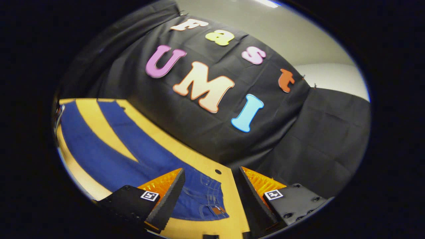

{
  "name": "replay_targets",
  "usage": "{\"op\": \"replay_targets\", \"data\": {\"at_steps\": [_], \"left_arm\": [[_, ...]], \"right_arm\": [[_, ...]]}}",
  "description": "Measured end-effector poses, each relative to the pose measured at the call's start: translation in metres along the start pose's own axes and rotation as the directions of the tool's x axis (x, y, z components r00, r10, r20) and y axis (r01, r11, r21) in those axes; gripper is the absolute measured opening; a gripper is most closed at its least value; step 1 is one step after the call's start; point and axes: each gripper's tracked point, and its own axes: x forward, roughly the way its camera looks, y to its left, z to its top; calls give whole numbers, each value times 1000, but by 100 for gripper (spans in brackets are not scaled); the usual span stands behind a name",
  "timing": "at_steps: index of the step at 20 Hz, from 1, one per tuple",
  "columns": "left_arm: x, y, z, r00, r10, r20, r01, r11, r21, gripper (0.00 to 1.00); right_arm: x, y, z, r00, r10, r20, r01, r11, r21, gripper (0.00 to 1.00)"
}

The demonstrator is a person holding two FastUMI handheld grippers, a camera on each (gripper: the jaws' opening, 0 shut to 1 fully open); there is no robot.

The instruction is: Grasp the waist and the cuffs of the jeans and fold them to make the two legs overlap; first hold the waist and fold one-third of the jeans toward the cuffs, then hold the cuffs and fold the remaining one-third in the same direction to finish folding.

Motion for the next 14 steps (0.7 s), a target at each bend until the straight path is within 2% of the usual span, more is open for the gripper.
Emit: {"op": "replay_targets", "data": {"at_steps": [3,6,8,9,11,13,14], "left_arm": [[0,0,1,1000,-1,-27,1,1000,4,0],[2,0,-2,999,3,-54,-2,1000,16,0],[1,-1,-1,998,5,-69,-4,1000,11,0],[2,0,0,997,6,-76,-6,1000,7,0],[1,-1,0,996,9,-88,-8,1000,6,0],[1,-1,0,995,12,-100,-11,1000,11,0],[1,-1,-1,994,14,-107,-13,1000,14,0]], "right_arm": [[-6,12,-56,993,86,-82,-99,982,-164,99],[-8,29,-116,965,187,-186,-240,915,-324,99],[-11,42,-149,938,243,-247,-322,872,-368,99],[-12,45,-163,927,259,-270,-352,849,-394,99],[-8,55,-184,904,288,-316,-414,775,-477,99],[-12,67,-205,870,334,-363,-487,701,-521,100],[-9,72,-218,850,355,-389,-521,675,-523,100]]}}
